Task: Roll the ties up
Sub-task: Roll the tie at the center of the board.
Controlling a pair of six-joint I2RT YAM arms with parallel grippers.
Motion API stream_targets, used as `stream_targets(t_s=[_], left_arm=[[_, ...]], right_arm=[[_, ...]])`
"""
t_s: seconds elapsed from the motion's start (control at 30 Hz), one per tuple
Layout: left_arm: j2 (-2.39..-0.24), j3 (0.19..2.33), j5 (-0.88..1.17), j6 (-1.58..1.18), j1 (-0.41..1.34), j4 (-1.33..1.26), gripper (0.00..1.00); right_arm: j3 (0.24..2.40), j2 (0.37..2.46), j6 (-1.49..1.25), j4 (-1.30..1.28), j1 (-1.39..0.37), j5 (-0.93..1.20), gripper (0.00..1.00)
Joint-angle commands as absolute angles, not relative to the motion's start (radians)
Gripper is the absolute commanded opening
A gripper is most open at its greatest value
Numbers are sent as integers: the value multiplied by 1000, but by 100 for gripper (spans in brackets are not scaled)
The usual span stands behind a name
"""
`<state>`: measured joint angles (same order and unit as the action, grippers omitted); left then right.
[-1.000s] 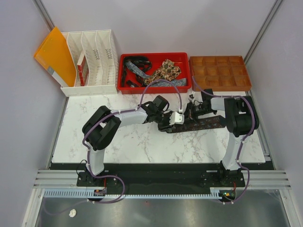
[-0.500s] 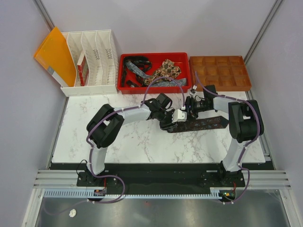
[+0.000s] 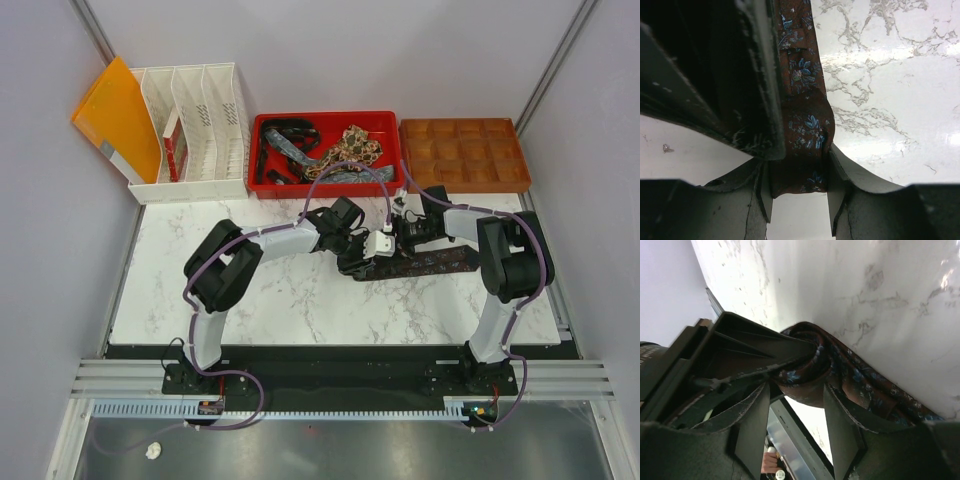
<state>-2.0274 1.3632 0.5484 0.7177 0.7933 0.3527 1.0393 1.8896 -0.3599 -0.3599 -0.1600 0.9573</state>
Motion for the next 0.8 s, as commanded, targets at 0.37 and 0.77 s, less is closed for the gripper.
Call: stream_targets(t_s=[0.37, 0.77], left_arm=[[-2079, 1351, 509, 733, 798, 445, 21], [-1990, 1341, 540, 704, 796, 416, 73]], right_arm=[[1045, 1871, -281, -417, -170, 904, 0], [1045, 1916, -244, -451, -115, 822, 0]])
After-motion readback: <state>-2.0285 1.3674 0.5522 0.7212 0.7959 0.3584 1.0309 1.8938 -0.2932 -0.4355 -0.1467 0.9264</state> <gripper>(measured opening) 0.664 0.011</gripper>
